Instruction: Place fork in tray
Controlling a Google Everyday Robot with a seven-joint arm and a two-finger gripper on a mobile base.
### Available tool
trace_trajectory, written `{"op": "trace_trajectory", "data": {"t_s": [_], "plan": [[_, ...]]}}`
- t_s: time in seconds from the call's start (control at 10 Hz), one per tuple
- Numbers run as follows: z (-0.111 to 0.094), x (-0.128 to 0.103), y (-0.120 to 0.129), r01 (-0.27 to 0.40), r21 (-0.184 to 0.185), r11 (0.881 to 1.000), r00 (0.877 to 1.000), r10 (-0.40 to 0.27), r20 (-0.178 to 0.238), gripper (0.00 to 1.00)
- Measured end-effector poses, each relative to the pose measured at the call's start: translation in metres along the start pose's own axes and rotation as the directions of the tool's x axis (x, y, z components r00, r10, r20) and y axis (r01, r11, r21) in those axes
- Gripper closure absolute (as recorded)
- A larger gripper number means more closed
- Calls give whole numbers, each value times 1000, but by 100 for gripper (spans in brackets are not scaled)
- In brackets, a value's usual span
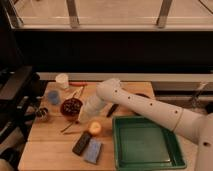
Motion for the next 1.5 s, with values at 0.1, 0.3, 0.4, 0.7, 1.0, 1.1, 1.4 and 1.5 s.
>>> {"op": "trace_trajectory", "data": {"t_s": [0.1, 0.3, 0.4, 0.7, 1.0, 1.1, 1.4, 1.5], "plan": [[-7, 0, 10, -21, -4, 1000, 1000, 21, 3, 100], [-30, 1, 44, -68, 9, 998, 998, 67, 10, 100], [-40, 2, 58, -91, 18, 996, 996, 91, 6, 100], [-43, 2, 61, -98, 25, 995, 995, 98, 6, 100], [-45, 2, 63, -111, 16, 994, 994, 111, -8, 100], [-53, 1, 66, -126, 9, 992, 991, 127, -35, 100], [-114, -2, 82, -178, 2, 984, 975, 176, -138, 100], [-140, -4, 94, -197, 3, 980, 966, 195, -170, 100]]}}
